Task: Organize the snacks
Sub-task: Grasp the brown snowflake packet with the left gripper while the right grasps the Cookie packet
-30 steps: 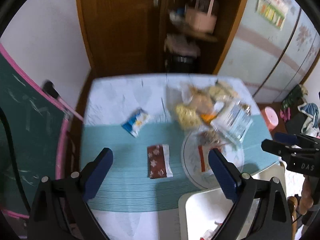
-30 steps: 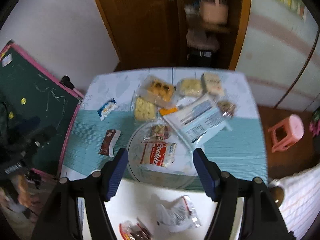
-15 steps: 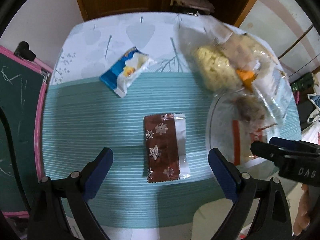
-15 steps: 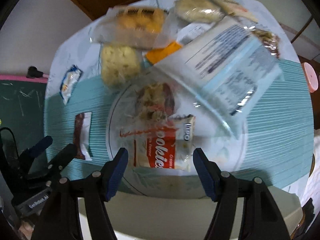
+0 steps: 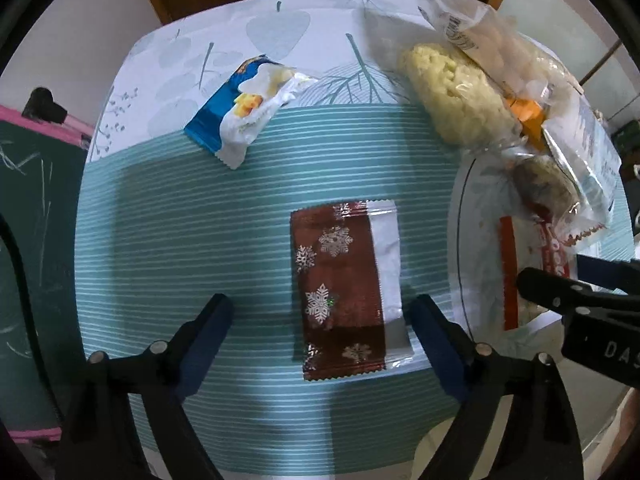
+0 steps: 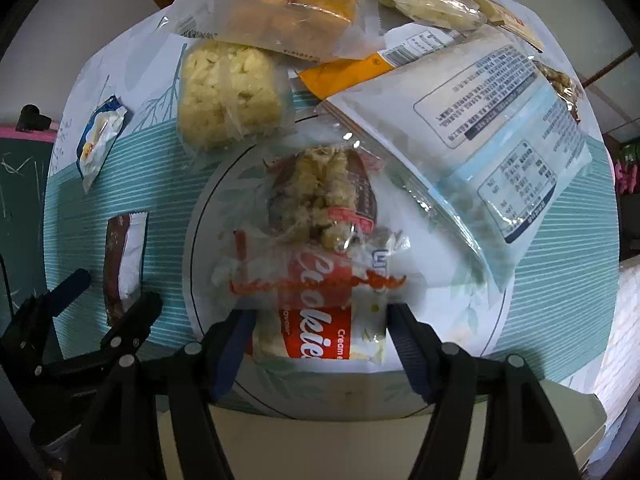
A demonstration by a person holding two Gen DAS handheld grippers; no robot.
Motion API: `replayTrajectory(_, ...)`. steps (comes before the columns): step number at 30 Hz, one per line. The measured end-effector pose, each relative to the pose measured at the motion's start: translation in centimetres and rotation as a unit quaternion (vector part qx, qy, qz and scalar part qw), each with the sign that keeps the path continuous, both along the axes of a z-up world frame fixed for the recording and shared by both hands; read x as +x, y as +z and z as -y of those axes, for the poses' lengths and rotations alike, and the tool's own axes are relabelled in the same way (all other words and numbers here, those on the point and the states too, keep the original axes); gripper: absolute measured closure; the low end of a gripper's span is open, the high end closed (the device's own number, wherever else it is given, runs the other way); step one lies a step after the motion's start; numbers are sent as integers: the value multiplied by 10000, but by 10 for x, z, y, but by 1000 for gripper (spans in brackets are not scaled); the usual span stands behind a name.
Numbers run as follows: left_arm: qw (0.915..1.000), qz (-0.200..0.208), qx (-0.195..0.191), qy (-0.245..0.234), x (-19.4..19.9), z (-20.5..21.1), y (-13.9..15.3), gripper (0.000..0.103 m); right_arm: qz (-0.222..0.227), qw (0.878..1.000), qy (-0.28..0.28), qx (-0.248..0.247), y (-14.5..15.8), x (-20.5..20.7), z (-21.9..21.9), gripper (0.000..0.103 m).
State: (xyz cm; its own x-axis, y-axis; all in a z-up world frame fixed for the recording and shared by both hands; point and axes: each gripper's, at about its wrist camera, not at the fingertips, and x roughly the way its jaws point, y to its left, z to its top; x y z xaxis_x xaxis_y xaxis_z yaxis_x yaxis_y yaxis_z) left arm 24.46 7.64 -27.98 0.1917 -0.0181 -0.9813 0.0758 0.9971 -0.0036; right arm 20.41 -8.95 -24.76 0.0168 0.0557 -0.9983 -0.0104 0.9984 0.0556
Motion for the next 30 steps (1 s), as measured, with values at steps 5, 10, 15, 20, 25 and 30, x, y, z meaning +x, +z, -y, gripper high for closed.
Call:
replayTrajectory(5, 9999, 152, -22, -63, -3, 7, 8, 66, -41, 9993, -88, 365, 4, 0, 10, 52)
replayTrajectory(10, 9992, 392, 76, -27, -9, 13, 19, 69, 71, 9981, -34, 613, 6, -5, 15, 53)
replayTrajectory(15, 9958, 912, 111, -7, -25, 23, 54, 69, 362, 9943, -81, 1004, 24, -15, 23, 53)
replayTrajectory(20, 9889, 1481, -66, -67, -50, 25, 110, 69, 797, 9867, -128, 1411, 62, -27, 34, 53)
replayTrajectory(25, 9772, 2083, -336, -228, -90, 32, 172, 69, 1653, 9708, -178, 1732, 128, -50, 57, 53)
replayTrajectory(30, 9657, 2498, -563, -436, -140, 45, 207, 69, 2483, 9546, -166, 1636, 181, -107, 88, 53)
